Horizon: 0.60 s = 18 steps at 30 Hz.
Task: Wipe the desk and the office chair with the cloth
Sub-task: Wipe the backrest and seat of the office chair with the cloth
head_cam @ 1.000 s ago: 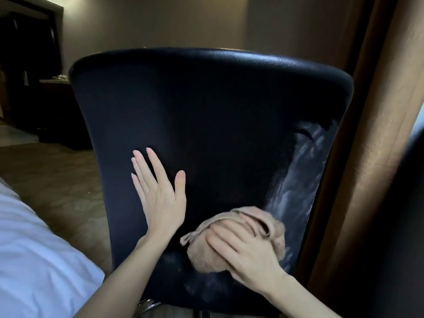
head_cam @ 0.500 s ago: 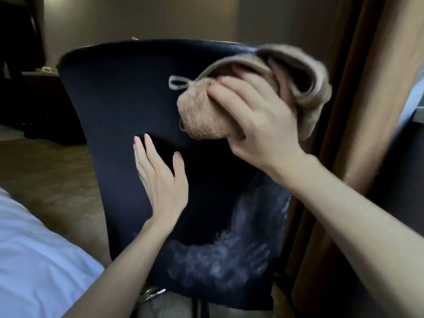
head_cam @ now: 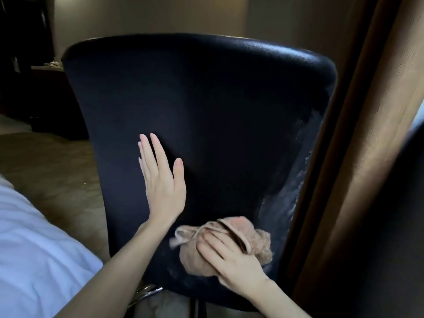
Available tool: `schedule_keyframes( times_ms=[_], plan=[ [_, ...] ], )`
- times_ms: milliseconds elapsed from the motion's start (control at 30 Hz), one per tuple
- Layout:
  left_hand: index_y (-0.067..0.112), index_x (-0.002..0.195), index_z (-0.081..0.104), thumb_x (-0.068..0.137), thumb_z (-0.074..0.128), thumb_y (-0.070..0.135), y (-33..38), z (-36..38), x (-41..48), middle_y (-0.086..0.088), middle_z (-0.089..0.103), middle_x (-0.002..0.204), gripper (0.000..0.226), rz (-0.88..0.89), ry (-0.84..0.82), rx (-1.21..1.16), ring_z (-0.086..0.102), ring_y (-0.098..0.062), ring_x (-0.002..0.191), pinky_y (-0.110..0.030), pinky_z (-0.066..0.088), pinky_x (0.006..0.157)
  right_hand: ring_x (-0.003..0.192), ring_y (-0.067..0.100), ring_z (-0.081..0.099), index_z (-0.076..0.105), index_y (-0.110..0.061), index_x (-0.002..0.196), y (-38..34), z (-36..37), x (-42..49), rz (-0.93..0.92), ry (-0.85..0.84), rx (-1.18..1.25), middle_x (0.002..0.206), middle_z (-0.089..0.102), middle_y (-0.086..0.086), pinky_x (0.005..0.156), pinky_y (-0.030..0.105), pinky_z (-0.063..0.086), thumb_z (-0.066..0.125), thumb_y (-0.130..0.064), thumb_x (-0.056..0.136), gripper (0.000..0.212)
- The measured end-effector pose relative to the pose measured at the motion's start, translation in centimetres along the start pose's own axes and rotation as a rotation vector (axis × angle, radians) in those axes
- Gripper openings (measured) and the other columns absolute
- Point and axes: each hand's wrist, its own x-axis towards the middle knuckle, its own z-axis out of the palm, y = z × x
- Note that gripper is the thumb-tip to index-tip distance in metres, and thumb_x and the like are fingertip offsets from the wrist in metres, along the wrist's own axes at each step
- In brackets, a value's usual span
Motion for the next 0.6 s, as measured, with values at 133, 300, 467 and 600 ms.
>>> schedule_keyframes(
  times_ms=[133, 300, 467, 600],
  plan=[
    [0.015, 0.166, -0.003, 0.109, 0.028, 0.038, 0.1, 0.2, -0.1, -0.006, -0.011, 0.174, 0.068, 0.001, 0.014, 0.018, -0.011, -0.020, 0.160, -0.044, -0.002, 0.130, 0.134, 0.026, 0.056, 0.062, -0.018, 0.136, 0.3, -1.3, -0.1, -0.008, -0.017, 0.024, 0.139, 0.064, 0.002, 0.095, 0.038, 0.059, 0.070, -0.013, 0.073, 0.064],
    [0.012, 0.166, -0.001, 0.109, 0.031, 0.035, 0.5, 0.0, -0.3, -0.009, -0.009, 0.174, 0.069, -0.020, 0.009, 0.024, -0.010, -0.023, 0.161, -0.044, -0.002, 0.130, 0.125, 0.030, 0.065, 0.071, -0.014, 0.133, 1.7, -8.6, 3.7, 0.062, 0.271, -0.109, 0.136, 0.069, 0.006, 0.113, 0.052, 0.037, 0.071, -0.017, 0.061, 0.072],
    [0.014, 0.166, -0.005, 0.111, 0.032, 0.031, 0.4, -1.2, -0.2, -0.006, -0.015, 0.173, 0.068, -0.014, -0.069, 0.020, -0.015, -0.020, 0.160, -0.043, -0.003, 0.130, 0.123, 0.030, 0.065, 0.069, -0.017, 0.134, 6.8, -21.8, 11.6, 0.156, 0.594, -0.348, 0.136, 0.069, 0.002, 0.117, 0.059, 0.030, 0.060, -0.017, 0.081, 0.054],
    [0.017, 0.165, -0.007, 0.111, 0.033, 0.031, 0.3, -1.7, 0.2, -0.002, -0.017, 0.173, 0.069, -0.040, -0.095, 0.011, -0.016, -0.018, 0.159, -0.046, 0.000, 0.131, 0.124, 0.024, 0.064, 0.068, -0.021, 0.134, 9.9, -25.7, 14.1, 0.091, 0.587, -0.424, 0.132, 0.069, -0.006, 0.118, 0.057, 0.030, 0.057, -0.022, 0.084, 0.051]
  ],
)
